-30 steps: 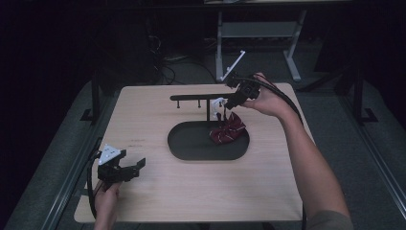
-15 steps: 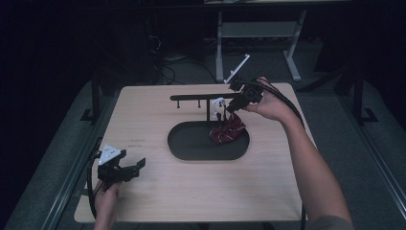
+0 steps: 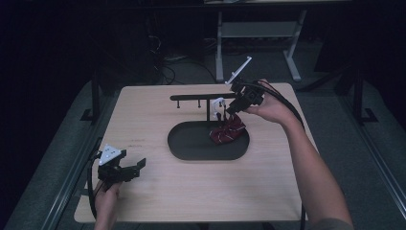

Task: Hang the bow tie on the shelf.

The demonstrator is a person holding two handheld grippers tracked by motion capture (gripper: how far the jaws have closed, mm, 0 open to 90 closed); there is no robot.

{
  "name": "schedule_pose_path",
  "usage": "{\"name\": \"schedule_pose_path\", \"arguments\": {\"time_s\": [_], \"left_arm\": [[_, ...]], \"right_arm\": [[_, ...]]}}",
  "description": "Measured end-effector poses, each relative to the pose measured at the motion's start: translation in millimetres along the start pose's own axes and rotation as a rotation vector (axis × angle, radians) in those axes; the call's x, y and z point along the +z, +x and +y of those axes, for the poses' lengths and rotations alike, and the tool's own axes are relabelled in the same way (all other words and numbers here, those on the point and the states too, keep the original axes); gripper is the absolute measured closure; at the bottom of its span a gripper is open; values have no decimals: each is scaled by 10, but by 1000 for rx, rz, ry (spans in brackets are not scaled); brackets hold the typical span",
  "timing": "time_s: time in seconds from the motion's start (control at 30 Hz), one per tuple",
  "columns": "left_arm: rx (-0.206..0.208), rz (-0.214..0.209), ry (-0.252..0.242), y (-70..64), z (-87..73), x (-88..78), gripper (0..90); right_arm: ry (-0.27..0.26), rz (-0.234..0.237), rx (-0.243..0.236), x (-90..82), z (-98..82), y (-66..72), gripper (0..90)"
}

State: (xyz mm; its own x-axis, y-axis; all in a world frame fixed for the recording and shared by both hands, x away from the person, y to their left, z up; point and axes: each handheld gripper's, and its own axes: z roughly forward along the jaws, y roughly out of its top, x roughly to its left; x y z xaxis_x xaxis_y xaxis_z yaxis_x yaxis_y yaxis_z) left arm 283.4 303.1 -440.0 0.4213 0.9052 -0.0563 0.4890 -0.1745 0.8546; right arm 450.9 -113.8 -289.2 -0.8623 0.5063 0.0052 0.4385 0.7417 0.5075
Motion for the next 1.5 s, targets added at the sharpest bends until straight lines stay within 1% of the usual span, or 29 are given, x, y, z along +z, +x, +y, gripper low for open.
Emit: {"name": "schedule_pose_path", "arguments": {"time_s": [0.43, 0.53, 0.7, 1.07, 1.27, 1.3, 1.43, 1.5], "left_arm": [[4, 0, 3, -13, 1, 6, 136], [5, -1, 4, -13, 1, 7, 136], [7, -2, 7, -18, 0, 14, 136], [12, 0, 12, -16, -2, 16, 136], [11, 0, 10, -13, -4, 13, 135], [9, 0, 11, -13, -4, 13, 136], [10, 0, 11, -12, -4, 13, 136], [9, 0, 11, -12, -5, 14, 135]], "right_arm": [[-14, 12, 3, -20, -97, 20, 655], [-21, 21, 4, -25, -122, 33, 654], [-19, 24, 11, -11, -168, 53, 651], [-34, 31, 4, -16, -213, 85, 647], [-45, 42, 14, -14, -261, 96, 647], [-45, 39, 10, -9, -270, 91, 647], [-52, 49, 28, -17, -320, 98, 643], [-58, 48, 24, -19, -343, 98, 642]]}}
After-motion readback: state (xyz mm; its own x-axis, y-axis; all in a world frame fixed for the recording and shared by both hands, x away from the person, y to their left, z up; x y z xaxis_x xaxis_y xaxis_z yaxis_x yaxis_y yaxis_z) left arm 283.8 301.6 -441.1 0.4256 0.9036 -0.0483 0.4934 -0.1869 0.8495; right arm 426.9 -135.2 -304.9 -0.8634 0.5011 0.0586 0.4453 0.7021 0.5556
